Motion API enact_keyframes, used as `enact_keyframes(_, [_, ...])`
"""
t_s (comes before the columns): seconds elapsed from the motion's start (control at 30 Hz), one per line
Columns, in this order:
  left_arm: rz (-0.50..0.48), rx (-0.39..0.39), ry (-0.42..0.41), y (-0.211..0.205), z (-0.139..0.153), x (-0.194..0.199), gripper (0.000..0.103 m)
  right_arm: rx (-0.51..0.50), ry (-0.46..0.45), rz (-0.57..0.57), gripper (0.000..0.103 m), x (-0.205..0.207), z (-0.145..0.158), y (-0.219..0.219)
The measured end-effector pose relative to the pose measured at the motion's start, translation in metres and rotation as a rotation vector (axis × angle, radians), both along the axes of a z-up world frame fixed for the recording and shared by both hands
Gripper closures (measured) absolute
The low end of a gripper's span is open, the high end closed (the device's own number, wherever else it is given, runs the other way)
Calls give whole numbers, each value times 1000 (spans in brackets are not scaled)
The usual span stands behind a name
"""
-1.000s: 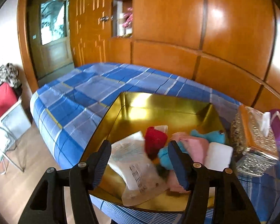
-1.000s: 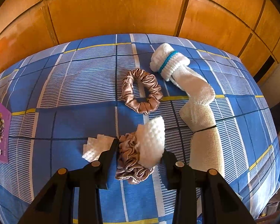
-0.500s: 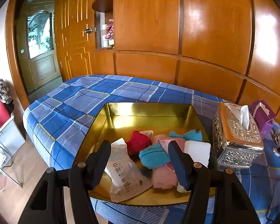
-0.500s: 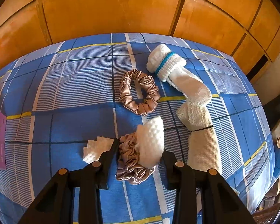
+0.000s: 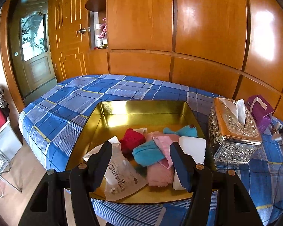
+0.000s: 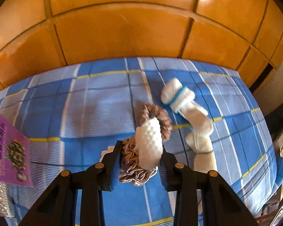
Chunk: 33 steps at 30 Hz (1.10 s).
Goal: Organize soft objects
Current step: 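Carry the white waffle cloth and scrunchie with the right tool into the gold tray and release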
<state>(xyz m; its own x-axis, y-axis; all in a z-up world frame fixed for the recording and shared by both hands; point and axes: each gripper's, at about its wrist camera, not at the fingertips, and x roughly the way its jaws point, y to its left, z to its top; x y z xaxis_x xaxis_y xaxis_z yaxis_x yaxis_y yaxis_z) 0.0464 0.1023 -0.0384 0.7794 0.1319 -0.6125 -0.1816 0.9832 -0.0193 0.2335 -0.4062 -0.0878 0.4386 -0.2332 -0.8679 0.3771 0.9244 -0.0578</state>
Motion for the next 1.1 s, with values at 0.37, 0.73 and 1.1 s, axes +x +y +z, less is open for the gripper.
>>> enact_keyframes(0.37, [-37,9,10,-8,-4,0,39,-24,-160,189,69,59,104,89])
enact_keyframes(0.73, [-55,23,9,-12,-4,-4,39,67,-271,744,69,56,162,303])
enact_keyframes(1.1, [-16,9,23,1,-7,-7,38,143,-182,1104,69,-5,123,418])
